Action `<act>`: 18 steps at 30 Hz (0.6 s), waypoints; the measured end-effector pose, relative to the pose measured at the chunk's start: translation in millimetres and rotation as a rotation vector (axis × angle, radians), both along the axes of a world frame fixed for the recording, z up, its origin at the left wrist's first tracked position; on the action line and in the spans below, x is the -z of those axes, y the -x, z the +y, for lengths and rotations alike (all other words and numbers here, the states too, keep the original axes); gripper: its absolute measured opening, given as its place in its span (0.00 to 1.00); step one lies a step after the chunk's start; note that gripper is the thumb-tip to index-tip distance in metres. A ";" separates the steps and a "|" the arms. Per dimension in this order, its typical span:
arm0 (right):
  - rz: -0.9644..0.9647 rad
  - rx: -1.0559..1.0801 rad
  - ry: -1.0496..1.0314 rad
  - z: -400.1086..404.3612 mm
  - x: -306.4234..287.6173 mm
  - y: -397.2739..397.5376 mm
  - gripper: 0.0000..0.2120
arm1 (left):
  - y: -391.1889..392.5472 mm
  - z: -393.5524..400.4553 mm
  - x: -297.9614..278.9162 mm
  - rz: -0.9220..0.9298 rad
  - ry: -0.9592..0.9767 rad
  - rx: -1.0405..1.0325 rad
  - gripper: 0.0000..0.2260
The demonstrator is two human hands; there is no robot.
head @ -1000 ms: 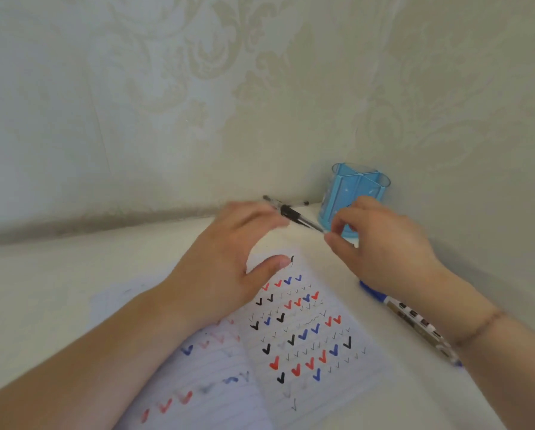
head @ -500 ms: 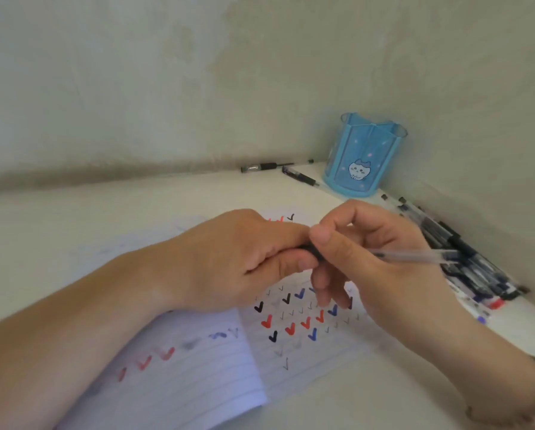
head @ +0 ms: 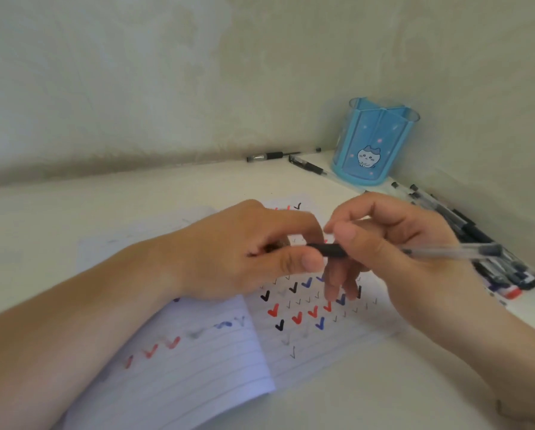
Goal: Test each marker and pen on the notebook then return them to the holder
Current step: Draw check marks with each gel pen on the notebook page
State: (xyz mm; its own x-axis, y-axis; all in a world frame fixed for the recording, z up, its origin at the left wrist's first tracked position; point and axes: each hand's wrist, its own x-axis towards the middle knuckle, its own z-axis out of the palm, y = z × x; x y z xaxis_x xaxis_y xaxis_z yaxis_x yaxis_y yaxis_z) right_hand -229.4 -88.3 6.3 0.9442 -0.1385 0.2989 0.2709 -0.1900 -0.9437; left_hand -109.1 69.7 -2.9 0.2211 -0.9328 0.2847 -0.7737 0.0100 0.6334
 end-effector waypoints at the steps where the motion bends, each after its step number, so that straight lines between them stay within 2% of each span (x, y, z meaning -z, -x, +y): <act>1: 0.008 -0.013 -0.020 -2.3 -2.1 0.6 0.05 | -2.4 1.9 0.5 0.017 0.018 -0.042 0.24; 2: 0.010 -0.030 -0.051 -4.4 -3.4 1.5 0.07 | -5.7 3.8 0.6 0.052 0.046 -0.083 0.23; 5: 0.029 -0.057 -0.057 -1.3 -0.9 5.9 0.14 | -14.8 4.6 0.6 0.185 0.205 -0.209 0.09; 8: 0.135 -0.069 0.032 7.9 8.8 11.2 0.12 | -15.3 -0.1 1.3 0.105 0.263 -0.276 0.06; 10: 0.192 -0.102 0.078 11.5 9.8 13.1 0.09 | -14.3 -1.0 3.5 -0.004 0.221 -0.275 0.07; 12: 0.185 -0.035 0.098 12.1 9.4 12.8 0.12 | -13.6 -0.8 3.7 -0.034 0.169 -0.272 0.11; 14: 0.172 0.039 0.151 12.4 11.2 11.4 0.18 | -11.9 -0.4 2.2 -0.009 0.149 -0.274 0.13; 18: 0.176 0.052 0.216 12.5 14.7 8.3 0.19 | -9.2 0.3 -0.7 0.128 0.138 -0.287 0.10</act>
State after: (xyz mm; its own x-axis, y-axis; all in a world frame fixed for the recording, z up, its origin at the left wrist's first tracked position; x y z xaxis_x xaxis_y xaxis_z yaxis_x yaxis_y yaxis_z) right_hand -237.8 -75.8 -8.4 0.9775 -0.1393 0.1584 0.0906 -0.4009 -0.9116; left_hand -99.9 70.1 -2.2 0.5113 -0.7818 0.3569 -0.6714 -0.1041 0.7338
